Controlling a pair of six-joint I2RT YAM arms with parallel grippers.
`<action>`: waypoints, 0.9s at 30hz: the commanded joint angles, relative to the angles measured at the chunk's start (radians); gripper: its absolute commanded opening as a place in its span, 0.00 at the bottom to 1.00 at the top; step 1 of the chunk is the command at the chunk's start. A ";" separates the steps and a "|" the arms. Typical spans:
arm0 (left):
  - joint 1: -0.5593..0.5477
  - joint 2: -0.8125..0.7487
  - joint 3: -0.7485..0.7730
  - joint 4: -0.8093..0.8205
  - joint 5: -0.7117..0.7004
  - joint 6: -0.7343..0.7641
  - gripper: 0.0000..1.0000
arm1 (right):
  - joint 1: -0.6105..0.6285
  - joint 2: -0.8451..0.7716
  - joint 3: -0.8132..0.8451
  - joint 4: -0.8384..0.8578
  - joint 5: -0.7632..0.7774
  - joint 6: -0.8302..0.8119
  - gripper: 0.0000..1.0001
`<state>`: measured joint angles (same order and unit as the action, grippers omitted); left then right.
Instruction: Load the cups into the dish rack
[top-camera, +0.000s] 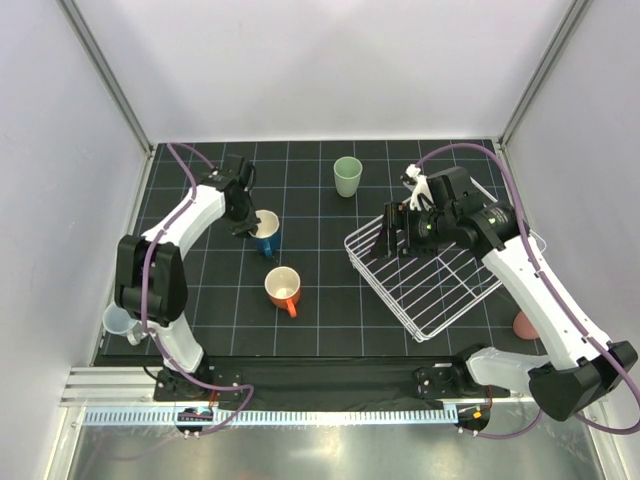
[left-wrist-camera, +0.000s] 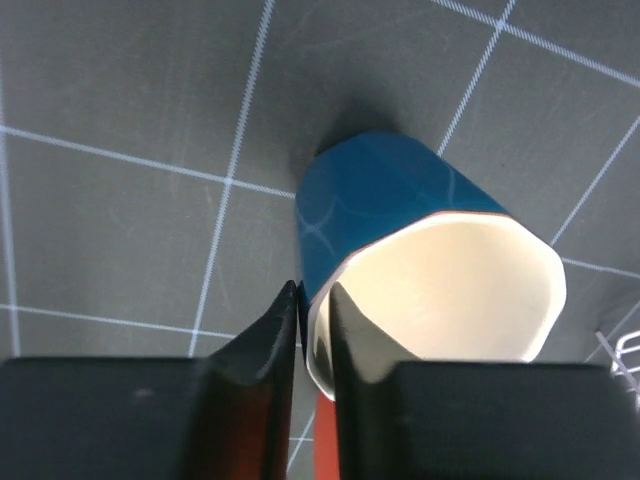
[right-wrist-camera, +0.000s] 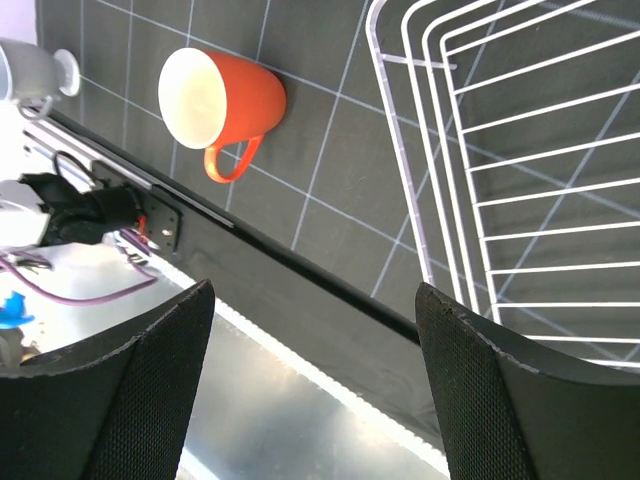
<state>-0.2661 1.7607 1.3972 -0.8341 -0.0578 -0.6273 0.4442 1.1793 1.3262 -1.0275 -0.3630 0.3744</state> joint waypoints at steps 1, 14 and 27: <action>0.002 -0.004 -0.026 0.064 0.053 0.024 0.12 | 0.011 0.016 0.065 0.004 -0.024 0.078 0.81; -0.005 -0.266 -0.133 0.047 0.113 -0.074 0.00 | 0.013 0.220 0.406 -0.233 -0.034 -0.015 0.82; -0.140 -0.724 -0.342 0.159 0.320 -0.207 0.00 | 0.013 0.227 0.304 -0.080 -0.261 -0.006 0.82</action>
<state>-0.4118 1.1122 1.0386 -0.8349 0.1211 -0.7490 0.4507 1.4189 1.6375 -1.1721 -0.5400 0.3756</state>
